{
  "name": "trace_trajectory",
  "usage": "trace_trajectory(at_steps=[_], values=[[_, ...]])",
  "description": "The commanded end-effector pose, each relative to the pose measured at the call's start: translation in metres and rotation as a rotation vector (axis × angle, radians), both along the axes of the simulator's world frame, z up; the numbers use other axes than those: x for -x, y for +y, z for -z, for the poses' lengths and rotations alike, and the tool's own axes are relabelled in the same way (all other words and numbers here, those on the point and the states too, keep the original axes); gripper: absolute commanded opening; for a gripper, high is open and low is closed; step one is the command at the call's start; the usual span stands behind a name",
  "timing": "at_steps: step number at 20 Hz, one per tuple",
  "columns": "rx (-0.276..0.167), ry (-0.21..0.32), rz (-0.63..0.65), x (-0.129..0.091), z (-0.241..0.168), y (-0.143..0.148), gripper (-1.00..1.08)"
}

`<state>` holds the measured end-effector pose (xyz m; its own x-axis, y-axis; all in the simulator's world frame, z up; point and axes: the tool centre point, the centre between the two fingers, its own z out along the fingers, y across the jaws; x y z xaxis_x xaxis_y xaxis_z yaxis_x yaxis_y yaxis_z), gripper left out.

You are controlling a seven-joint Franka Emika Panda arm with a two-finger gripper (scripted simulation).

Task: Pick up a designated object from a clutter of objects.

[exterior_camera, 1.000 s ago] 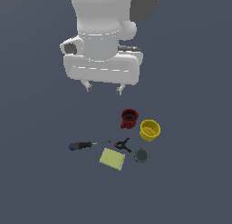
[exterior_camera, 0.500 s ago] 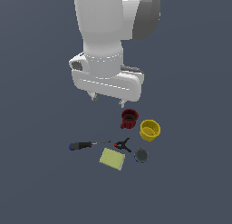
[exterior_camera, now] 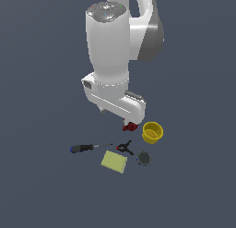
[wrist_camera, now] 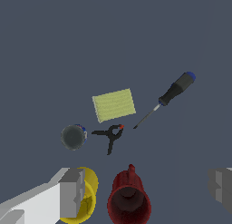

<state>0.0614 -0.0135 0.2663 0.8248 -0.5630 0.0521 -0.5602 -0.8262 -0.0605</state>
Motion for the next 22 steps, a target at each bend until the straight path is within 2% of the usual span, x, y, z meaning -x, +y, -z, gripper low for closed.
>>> trace_trajectory(at_steps=[1, 22], values=[[-0.005, 0.006, 0.061, -0.003, 0.013, 0.003, 1.00], [-0.025, 0.058, 0.566, -0.018, 0.125, 0.031, 1.00]])
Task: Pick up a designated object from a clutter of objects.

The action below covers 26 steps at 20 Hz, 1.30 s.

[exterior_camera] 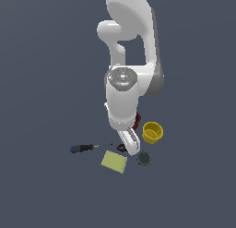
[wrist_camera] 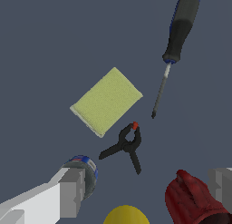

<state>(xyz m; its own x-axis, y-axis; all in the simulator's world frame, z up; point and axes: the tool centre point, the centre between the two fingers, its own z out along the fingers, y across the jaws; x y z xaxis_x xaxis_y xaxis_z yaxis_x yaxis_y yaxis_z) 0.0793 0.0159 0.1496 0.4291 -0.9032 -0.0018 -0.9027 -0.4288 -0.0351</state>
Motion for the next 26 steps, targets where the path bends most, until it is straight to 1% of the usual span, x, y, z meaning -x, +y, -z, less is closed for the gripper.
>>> trace_trajectory(at_steps=[1, 8, 14, 20, 26], values=[[0.000, 0.006, 0.062, 0.000, 0.014, 0.003, 1.00], [0.004, 0.021, 0.221, 0.000, 0.050, 0.011, 1.00], [0.007, 0.029, 0.316, 0.002, 0.072, 0.016, 1.00], [0.010, 0.033, 0.367, 0.003, 0.084, 0.018, 1.00], [0.011, 0.034, 0.372, 0.003, 0.086, 0.018, 1.00]])
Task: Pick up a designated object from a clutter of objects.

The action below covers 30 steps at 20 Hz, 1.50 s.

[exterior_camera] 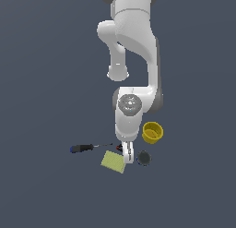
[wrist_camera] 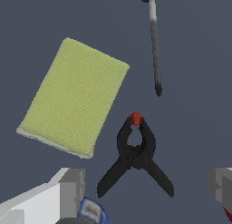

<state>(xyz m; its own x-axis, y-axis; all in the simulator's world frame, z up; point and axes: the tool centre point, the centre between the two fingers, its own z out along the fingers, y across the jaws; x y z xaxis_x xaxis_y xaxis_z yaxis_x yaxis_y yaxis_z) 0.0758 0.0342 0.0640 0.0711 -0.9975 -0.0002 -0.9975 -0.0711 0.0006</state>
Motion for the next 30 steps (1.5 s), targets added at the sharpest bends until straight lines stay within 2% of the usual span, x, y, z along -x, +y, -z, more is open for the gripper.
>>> trace_trajectory(at_steps=[1, 12, 17, 18, 27, 28, 30], values=[[0.000, 0.000, 0.000, 0.000, 0.001, 0.000, 1.00], [0.000, -0.001, 0.004, 0.001, 0.044, 0.000, 1.00], [0.000, -0.001, 0.004, 0.000, 0.050, 0.000, 1.00], [0.000, -0.001, 0.004, 0.000, 0.050, 0.000, -1.00], [0.000, -0.001, 0.004, 0.000, 0.050, 0.000, -1.00], [0.002, -0.028, 0.013, -0.010, 0.036, -0.007, -1.00], [0.002, -0.028, 0.013, -0.011, 0.035, -0.007, -1.00]])
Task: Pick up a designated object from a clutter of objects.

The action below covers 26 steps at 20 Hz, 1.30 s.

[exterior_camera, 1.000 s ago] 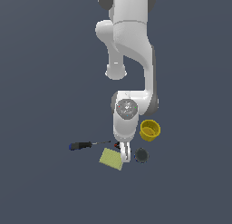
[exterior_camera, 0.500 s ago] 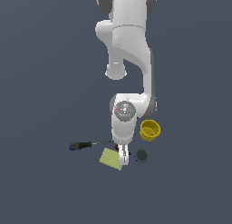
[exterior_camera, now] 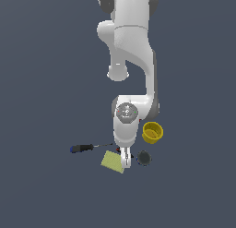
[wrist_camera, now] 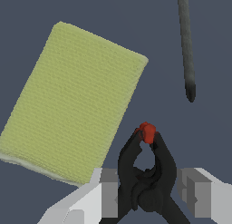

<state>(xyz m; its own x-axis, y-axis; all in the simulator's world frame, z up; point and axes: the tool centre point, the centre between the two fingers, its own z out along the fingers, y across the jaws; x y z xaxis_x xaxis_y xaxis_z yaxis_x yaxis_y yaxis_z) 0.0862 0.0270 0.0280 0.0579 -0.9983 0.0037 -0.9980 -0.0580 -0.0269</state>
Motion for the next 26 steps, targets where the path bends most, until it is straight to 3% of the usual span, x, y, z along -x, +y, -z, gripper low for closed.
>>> trace_trajectory(at_steps=[1, 11, 26], values=[[0.000, 0.000, 0.000, 0.000, -0.003, 0.000, -1.00], [0.000, 0.004, -0.001, -0.005, -0.055, -0.003, -1.00], [0.000, 0.018, -0.005, -0.021, -0.213, -0.013, -1.00]])
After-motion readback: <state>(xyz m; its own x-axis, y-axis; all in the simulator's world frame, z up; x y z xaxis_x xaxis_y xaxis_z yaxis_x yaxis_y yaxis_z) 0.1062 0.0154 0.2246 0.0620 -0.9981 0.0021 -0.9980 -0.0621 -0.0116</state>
